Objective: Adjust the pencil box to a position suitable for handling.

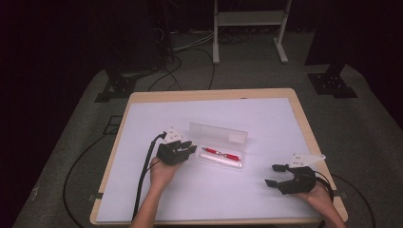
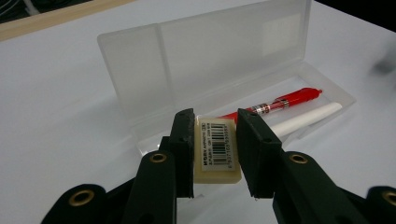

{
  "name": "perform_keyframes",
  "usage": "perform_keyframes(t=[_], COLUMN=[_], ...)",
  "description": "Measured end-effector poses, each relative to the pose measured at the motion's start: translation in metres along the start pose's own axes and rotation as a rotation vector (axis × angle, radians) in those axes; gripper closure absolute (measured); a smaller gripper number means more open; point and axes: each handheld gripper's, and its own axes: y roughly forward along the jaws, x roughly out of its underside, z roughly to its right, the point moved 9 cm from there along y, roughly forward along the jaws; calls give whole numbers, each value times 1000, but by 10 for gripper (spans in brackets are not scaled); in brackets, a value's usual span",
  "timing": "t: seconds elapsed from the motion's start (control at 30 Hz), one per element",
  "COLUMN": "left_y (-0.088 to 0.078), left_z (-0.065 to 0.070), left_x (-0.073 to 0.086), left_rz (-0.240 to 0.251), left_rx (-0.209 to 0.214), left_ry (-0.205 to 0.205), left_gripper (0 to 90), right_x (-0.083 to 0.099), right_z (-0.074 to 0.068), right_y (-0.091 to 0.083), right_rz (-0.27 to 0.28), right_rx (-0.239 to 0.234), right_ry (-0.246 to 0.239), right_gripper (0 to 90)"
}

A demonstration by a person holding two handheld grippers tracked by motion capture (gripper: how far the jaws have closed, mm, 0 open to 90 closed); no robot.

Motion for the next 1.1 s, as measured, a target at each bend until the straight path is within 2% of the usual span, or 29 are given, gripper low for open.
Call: perform_keyframes(t=[0.33,0.67,0.8,1.1], left_y=[9,12,14,18], left_z=[-7,-11,-13,-16], left_x=[1,3,3,-2], left_rz=[-3,-10,-32,-37], left_rx=[-4,-10,-12,-17], left_ry=[-32,-32,-24,-33], left_gripper=[684,684,684,684], right_x=[-1,-1,-1,0], right_z=[0,-1,0,0], right_y=[-1,0,1,0], right_rz=[5,1,0,0], right_rx=[-2,0,0,1], right_ry=[0,-3,-5,-3], right_gripper=[290,288,288,288])
